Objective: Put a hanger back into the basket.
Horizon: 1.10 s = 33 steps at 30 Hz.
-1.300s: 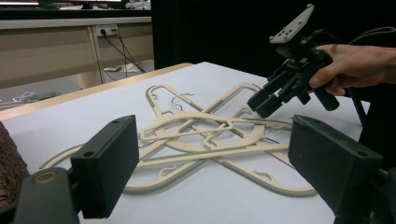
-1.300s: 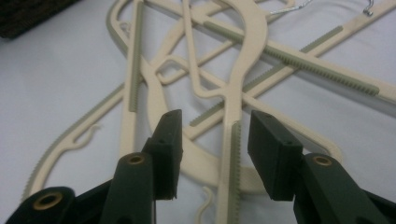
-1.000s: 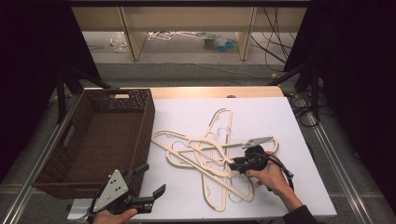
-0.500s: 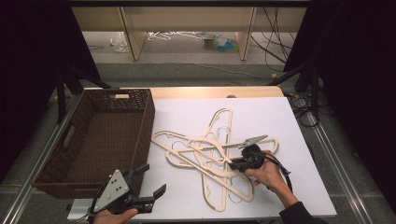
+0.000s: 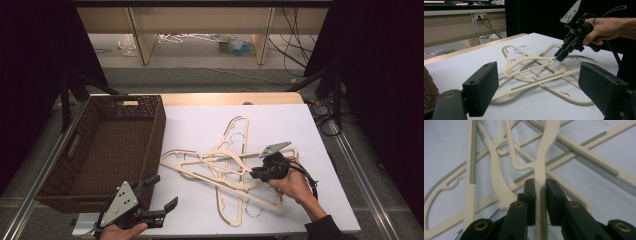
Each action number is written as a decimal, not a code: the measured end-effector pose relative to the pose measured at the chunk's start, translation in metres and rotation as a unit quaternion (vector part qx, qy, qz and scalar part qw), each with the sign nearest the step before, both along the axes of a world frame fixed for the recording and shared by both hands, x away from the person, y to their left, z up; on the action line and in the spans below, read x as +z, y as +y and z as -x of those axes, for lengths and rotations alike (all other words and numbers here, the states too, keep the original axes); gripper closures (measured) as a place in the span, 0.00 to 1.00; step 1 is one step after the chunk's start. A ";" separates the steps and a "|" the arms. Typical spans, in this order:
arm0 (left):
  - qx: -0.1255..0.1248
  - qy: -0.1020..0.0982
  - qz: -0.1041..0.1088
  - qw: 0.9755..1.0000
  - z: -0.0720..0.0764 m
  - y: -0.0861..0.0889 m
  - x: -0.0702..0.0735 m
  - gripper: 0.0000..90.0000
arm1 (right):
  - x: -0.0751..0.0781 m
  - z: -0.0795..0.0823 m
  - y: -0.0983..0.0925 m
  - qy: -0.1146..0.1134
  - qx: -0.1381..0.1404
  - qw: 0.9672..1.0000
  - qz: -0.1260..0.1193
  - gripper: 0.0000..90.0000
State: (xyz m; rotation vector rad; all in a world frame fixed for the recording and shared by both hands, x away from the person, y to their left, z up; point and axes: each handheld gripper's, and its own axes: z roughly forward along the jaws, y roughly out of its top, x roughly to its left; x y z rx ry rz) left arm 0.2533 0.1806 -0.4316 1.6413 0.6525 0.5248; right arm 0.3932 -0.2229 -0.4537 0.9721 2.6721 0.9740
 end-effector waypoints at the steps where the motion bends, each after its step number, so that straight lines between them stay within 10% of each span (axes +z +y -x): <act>1: 0.000 0.001 0.002 1.000 0.000 0.000 0.000 0.18 | 0.004 0.002 -0.002 0.004 0.006 1.000 0.006 0.88; 8: -0.004 0.012 0.000 1.000 -0.008 -0.008 0.000 0.19 | 0.016 0.016 -0.010 -0.008 0.033 0.999 0.021 0.88; 14: -0.025 0.026 -0.032 0.999 -0.030 -0.047 0.002 0.20 | 0.025 0.029 -0.021 -0.024 0.042 0.998 0.035 0.88; 22: -0.080 0.066 -0.116 0.988 -0.074 -0.109 -0.005 0.18 | 0.030 0.050 -0.036 -0.045 0.048 0.997 0.032 0.88; 33: -0.094 0.121 -0.172 0.973 -0.124 -0.146 -0.022 0.31 | 0.035 0.061 -0.045 -0.053 0.064 0.996 0.029 0.88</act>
